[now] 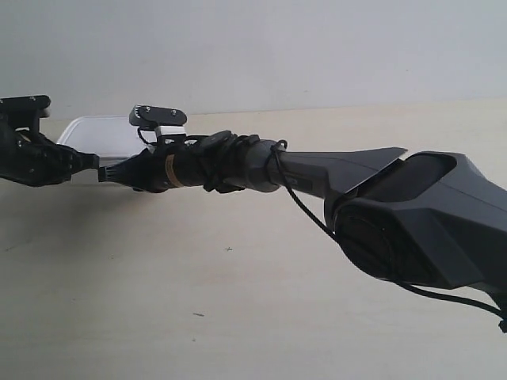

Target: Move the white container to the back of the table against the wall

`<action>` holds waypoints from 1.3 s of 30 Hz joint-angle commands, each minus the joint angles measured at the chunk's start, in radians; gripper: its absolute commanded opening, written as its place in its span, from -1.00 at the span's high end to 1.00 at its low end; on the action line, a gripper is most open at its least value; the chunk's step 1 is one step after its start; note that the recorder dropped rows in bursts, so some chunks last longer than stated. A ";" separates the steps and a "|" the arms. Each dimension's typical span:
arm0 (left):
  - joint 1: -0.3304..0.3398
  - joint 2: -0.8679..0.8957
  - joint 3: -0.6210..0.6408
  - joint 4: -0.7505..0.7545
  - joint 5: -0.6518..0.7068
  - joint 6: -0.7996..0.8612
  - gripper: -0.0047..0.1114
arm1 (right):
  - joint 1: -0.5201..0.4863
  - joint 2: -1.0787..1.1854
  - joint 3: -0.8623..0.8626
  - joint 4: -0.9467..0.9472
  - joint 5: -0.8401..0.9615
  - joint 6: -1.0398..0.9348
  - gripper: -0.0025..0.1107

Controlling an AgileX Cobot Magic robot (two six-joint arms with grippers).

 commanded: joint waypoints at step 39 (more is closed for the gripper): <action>-0.062 0.077 -0.215 -0.053 0.213 0.016 0.92 | -0.023 -0.032 -0.011 -0.028 -0.095 -0.005 0.96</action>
